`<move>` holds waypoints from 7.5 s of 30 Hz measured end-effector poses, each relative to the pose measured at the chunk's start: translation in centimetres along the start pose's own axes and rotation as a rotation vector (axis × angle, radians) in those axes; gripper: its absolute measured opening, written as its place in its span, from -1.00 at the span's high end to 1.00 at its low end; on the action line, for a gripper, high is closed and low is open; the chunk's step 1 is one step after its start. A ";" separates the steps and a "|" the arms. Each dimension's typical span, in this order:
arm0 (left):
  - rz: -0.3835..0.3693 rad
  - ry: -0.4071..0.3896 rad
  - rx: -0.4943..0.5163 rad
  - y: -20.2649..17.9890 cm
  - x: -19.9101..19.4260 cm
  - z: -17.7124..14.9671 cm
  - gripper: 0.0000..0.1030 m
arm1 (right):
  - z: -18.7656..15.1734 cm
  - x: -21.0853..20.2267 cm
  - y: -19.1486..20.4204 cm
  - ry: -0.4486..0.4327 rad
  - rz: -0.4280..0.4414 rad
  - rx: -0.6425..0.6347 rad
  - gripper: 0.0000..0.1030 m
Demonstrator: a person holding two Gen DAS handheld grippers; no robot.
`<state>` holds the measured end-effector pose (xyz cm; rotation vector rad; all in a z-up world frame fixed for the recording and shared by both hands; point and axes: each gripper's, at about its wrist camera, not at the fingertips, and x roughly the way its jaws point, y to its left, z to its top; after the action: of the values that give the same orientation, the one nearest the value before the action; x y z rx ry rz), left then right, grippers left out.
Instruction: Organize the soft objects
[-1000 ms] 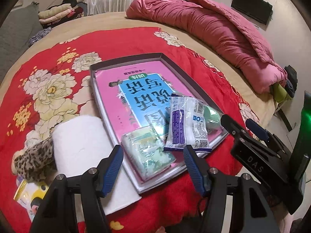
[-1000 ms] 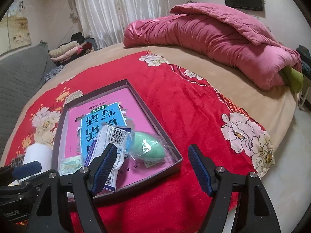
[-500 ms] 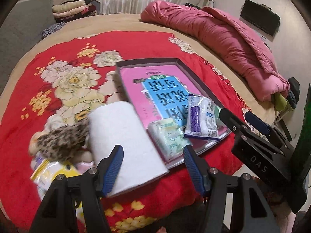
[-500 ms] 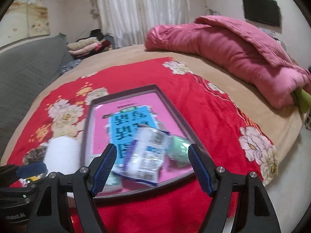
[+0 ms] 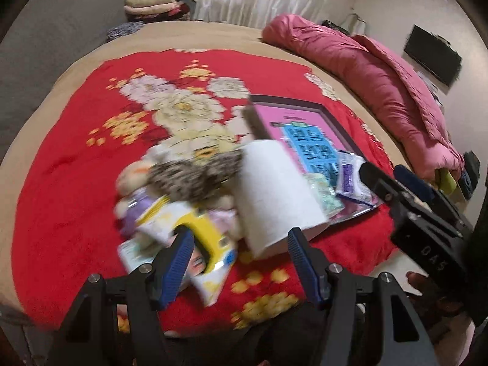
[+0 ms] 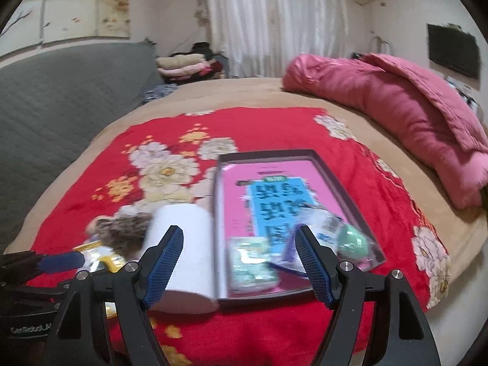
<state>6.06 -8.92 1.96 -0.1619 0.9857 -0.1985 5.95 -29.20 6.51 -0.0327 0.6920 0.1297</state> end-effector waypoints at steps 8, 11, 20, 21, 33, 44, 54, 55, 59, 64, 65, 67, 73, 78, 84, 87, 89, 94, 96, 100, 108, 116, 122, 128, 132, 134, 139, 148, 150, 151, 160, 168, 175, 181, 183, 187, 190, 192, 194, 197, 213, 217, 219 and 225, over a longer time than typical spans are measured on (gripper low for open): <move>0.062 0.028 -0.020 6.0 -2.0 -3.3 -0.23 | -0.2 -1.0 5.6 0.007 0.131 -0.087 -0.49; 0.089 0.050 0.025 7.6 -2.3 -4.5 -0.23 | -0.5 -1.2 7.2 0.014 0.153 -0.122 -0.49; 0.142 0.119 0.156 8.2 -0.5 -6.0 -0.23 | -1.0 -0.9 7.9 0.040 0.168 -0.130 -0.49; 0.143 0.128 0.163 8.1 -0.1 -6.0 -0.23 | -1.0 -0.9 7.9 0.040 0.168 -0.130 -0.49; 0.200 0.240 0.247 7.6 4.4 -6.5 -0.23 | -1.4 0.1 8.1 0.066 0.180 -0.125 -0.49; 0.010 0.237 0.095 10.4 5.1 -5.5 0.20 | -4.0 2.2 13.3 0.171 0.257 -0.284 -0.50; -0.073 0.200 -0.019 13.1 4.7 -5.1 0.23 | -5.9 4.0 16.5 0.245 0.312 -0.343 -0.50; -0.073 0.194 -0.026 13.3 4.7 -4.9 0.24 | -6.0 4.2 16.5 0.249 0.307 -0.341 -0.49; -0.073 0.167 -0.049 13.9 4.6 -4.2 0.26 | -6.1 5.3 16.5 0.257 0.268 -0.339 -0.49; -0.084 0.144 -0.082 14.8 4.3 -3.7 0.27 | -6.4 6.9 16.9 0.274 0.228 -0.367 -0.49; -0.089 0.140 -0.089 15.0 4.3 -3.6 0.27 | -6.5 7.2 17.0 0.278 0.223 -0.374 -0.49; -0.094 0.137 -0.097 15.3 4.2 -3.6 0.28 | -6.8 8.0 17.2 0.291 0.208 -0.392 -0.49; -0.104 0.136 -0.103 15.5 4.2 -3.7 0.29 | -6.9 9.9 18.4 0.265 0.135 -0.475 -0.50; -0.100 0.137 -0.094 15.2 4.4 -3.8 0.29 | -7.5 11.0 19.9 0.252 0.054 -0.587 -0.60; -0.089 0.142 -0.083 14.9 4.6 -3.9 0.29 | -8.8 11.8 21.0 0.252 -0.002 -0.732 -0.22; -0.084 0.139 -0.078 14.7 4.6 -3.9 0.29 | -8.5 11.6 20.7 0.247 -0.001 -0.732 0.03; -0.079 0.136 -0.075 14.6 4.6 -3.9 0.29 | -8.3 11.3 20.4 0.249 0.021 -0.710 0.06; -0.067 0.124 -0.069 14.3 4.1 -3.9 0.30 | -7.2 8.4 19.6 0.197 0.096 -0.643 0.08; -0.067 0.119 -0.072 14.2 3.9 -3.9 0.30 | -6.6 7.3 19.2 0.183 0.133 -0.600 0.08; -0.058 0.107 -0.073 14.1 3.4 -3.9 0.30 | -5.6 6.1 17.9 0.172 0.185 -0.496 0.08; -0.036 0.080 -0.129 14.7 2.2 -4.1 0.30 | -4.5 5.0 15.8 0.168 0.304 -0.324 0.08; -0.010 0.067 -0.151 15.0 1.7 -4.2 0.30 | -3.7 3.6 14.3 0.127 0.324 -0.250 0.08; 0.011 0.049 -0.185 15.7 1.3 -4.2 0.30 | -3.5 3.3 14.0 0.118 0.348 -0.232 0.08; 0.012 0.057 -0.219 16.5 1.5 -4.4 0.30 | -4.5 5.1 15.1 0.238 0.423 -0.211 0.08; 0.012 0.047 -0.220 16.5 1.1 -4.4 0.30 | -5.3 4.8 16.2 0.264 0.466 -0.245 0.08; 0.017 0.045 -0.214 16.3 1.0 -4.3 0.30 | -5.4 4.6 16.2 0.266 0.481 -0.246 0.08; 0.041 0.012 -0.185 15.3 -0.2 -4.0 0.30 | -4.5 3.1 15.6 0.192 0.458 -0.236 0.08; 0.064 -0.054 -0.117 12.2 -2.7 -2.8 0.30 | -2.3 0.5 13.5 0.031 0.365 -0.212 0.08; 0.071 -0.062 -0.103 11.5 -3.0 -2.6 0.30 | -2.0 0.1 13.0 0.010 0.353 -0.199 0.08; 0.074 -0.067 -0.095 11.0 -3.2 -2.5 0.30 | -1.8 -0.1 12.7 -0.003 0.342 -0.196 0.08; 0.081 -0.070 -0.038 7.9 -3.8 -1.9 0.30 | -0.7 -1.2 10.6 -0.054 0.312 -0.143 0.08; 0.082 -0.078 0.006 5.1 -4.1 -1.1 0.30 | -0.4 -2.4 8.4 -0.085 0.287 -0.089 0.08; 0.075 -0.088 0.054 2.2 -3.9 -0.1 0.30 | -0.1 -2.8 5.2 -0.107 0.235 -0.024 0.08; 0.063 -0.088 0.087 0.3 -3.4 0.6 0.30 | -0.1 -3.3 2.5 -0.140 0.166 0.006 0.08; 0.058 -0.089 0.099 -0.4 -3.2 0.7 0.30 | -0.2 -3.3 1.8 -0.145 0.156 0.014 0.08; 0.042 -0.080 0.118 -1.7 -2.6 0.9 0.30 | -0.5 -3.3 0.5 -0.143 0.134 0.038 0.08; 0.029 -0.079 0.141 -2.9 -2.4 1.4 0.30 | -0.5 -3.1 -0.4 -0.144 0.116 0.062 0.08; 0.020 -0.084 0.151 -3.6 -2.2 1.7 0.30 | -0.5 -3.0 -1.2 -0.146 0.102 0.076 0.08; 0.005 -0.089 0.161 -4.5 -2.0 2.3 0.30 | -0.5 -3.0 -1.9 -0.151 0.089 0.084 0.08; -0.009 -0.088 0.178 -5.9 -1.3 3.0 0.30 | -0.6 -2.9 -3.0 -0.152 0.056 0.101 0.08; -0.063 -0.041 0.204 -10.8 3.4 5.1 0.30 | -1.5 -2.2 -7.9 -0.170 -0.116 0.133 0.07; -0.070 -0.027 0.217 -11.9 4.7 5.5 0.30 | -1.8 -2.0 -8.7 -0.169 -0.139 0.147 0.08; -0.076 -0.012 0.226 -12.5 5.5 5.5 0.30 | -1.9 -1.8 -9.0 -0.163 -0.147 0.150 0.07; -0.044 0.029 0.285 -14.3 8.4 5.2 0.30 | -2.2 -1.3 -9.6 -0.145 -0.165 0.161 0.07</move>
<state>13.64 -24.53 1.20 0.0802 0.9722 -0.3798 4.79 -39.06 5.51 0.0733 0.5511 -0.0821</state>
